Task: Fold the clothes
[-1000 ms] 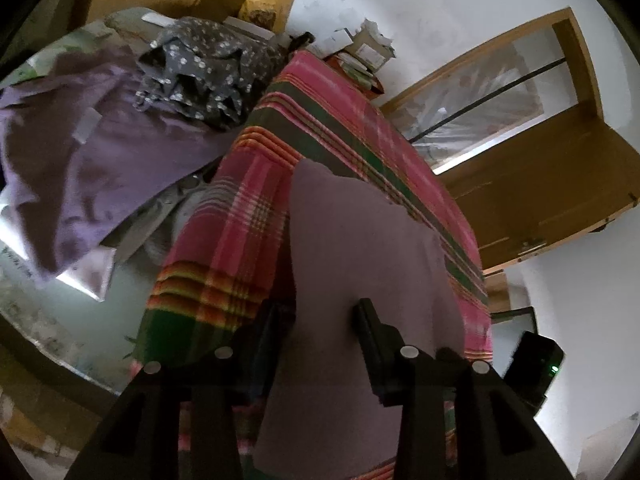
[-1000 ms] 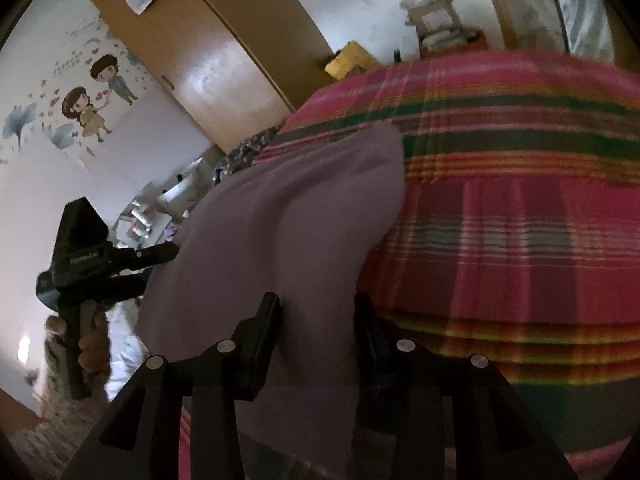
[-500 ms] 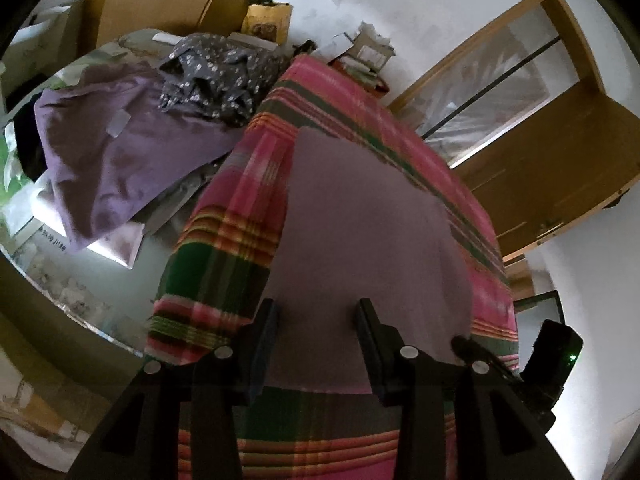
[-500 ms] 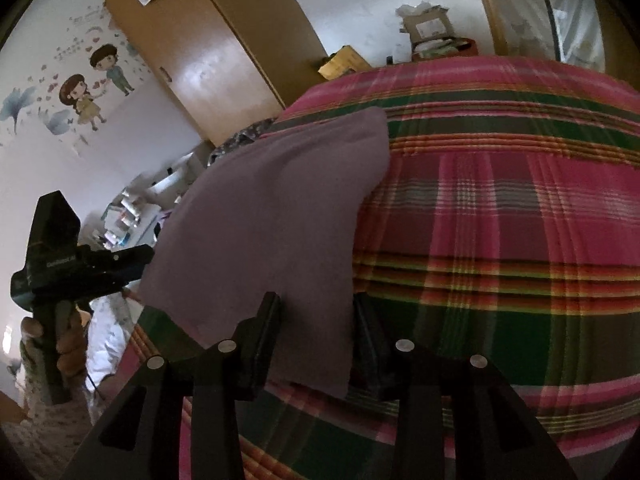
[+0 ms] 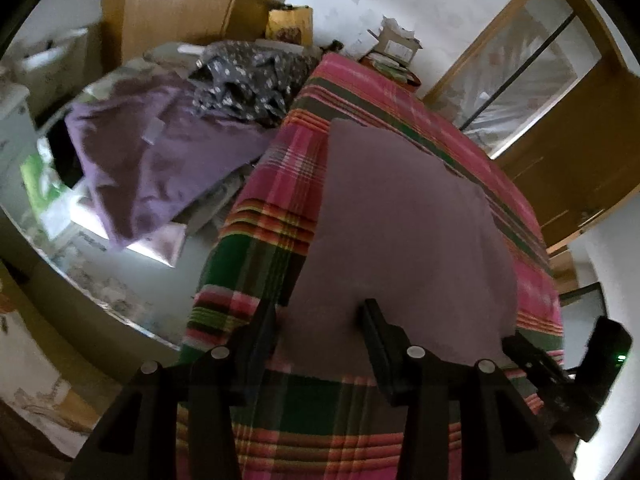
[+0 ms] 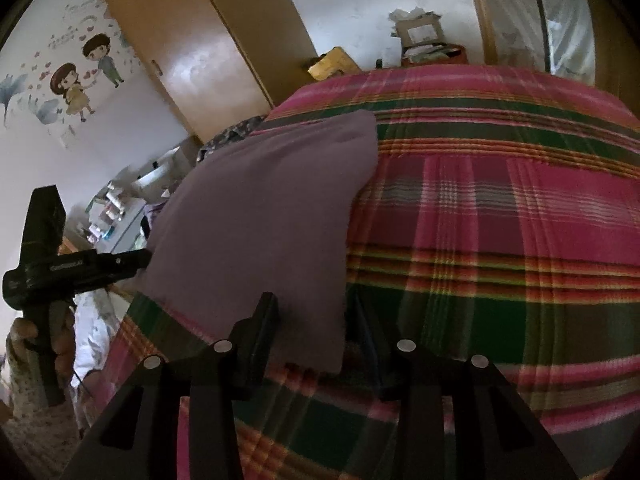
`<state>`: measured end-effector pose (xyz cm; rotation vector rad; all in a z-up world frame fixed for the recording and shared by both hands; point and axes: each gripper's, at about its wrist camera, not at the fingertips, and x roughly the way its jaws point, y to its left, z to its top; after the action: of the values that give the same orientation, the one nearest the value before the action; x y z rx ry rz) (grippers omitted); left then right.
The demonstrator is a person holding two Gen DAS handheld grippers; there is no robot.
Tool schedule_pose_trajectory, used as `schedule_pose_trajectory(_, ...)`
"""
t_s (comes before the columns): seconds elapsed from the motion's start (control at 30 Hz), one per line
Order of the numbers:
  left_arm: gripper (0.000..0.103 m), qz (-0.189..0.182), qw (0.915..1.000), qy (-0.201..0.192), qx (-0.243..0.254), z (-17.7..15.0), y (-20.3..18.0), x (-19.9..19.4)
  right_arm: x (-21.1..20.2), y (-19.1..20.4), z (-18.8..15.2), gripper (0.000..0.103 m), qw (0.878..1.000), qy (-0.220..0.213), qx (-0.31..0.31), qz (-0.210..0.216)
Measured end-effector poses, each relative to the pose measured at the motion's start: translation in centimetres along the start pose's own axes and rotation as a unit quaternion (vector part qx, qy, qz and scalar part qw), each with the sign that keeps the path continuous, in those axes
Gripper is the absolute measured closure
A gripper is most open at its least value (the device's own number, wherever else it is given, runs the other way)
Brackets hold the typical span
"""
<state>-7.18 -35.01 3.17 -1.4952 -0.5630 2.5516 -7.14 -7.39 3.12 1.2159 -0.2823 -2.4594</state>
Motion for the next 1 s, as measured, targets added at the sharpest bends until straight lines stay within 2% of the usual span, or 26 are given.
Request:
schedule_pose_trajectory(0.23, 0.059, 0.034, 0.9986, -0.011, 0.039, -2.0, -2.0, -1.0, -0.4, 2.5, -1.2, 0.061, 0.998, 0.009, -0.045, -0.048)
schedule_pose_trajectory(0.6, 0.059, 0.077, 0.9939, -0.006, 0.079, -5.8, -4.5, 0.0, -0.2, 4.8, -3.5, 0.061, 0.996, 0.026, -0.07, -0.046)
schedule_pose_trajectory(0.67, 0.059, 0.086, 0.9927, -0.008, 0.084, -6.2, -4.9, 0.2, -0.1, 5.4, -4.1, 0.061, 0.995, 0.028, -0.08, -0.053)
schedule_pose_trajectory(0.77, 0.059, 0.12, 0.9882, -0.021, 0.093, -6.8, -5.6, 0.4, 0.2, 5.8, -4.7, 0.061, 0.993, 0.03, -0.091, -0.073)
schedule_pose_trajectory(0.87, 0.06, 0.121, 0.9877, -0.023, 0.095, -7.1, -5.9, 0.5, 0.5, 5.8, -5.1, 0.06, 0.991, 0.036, -0.091, -0.087)
schedule_pose_trajectory(0.9, 0.06, 0.121, 0.9877, -0.023, 0.096, -7.2, -6.0, 0.6, 0.5, 5.9, -5.1, 0.058, 0.991, 0.033, -0.093, -0.093)
schedule_pose_trajectory(0.93, 0.06, 0.123, 0.9873, -0.025, 0.097, -7.3, -6.1, 0.7, 0.5, 6.0, -5.2, 0.05, 0.99, 0.031, -0.096, -0.098)
schedule_pose_trajectory(0.97, 0.06, 0.126, 0.9867, -0.029, 0.098, -7.4, -6.2, 0.7, 0.5, 6.0, -5.3, 0.045, 0.99, 0.03, -0.097, -0.102)
schedule_pose_trajectory(1.0, 0.06, 0.127, 0.9866, -0.031, 0.098, -7.5, -6.3, 0.7, 0.5, 6.0, -5.4, 0.045, 0.989, 0.028, -0.099, -0.104)
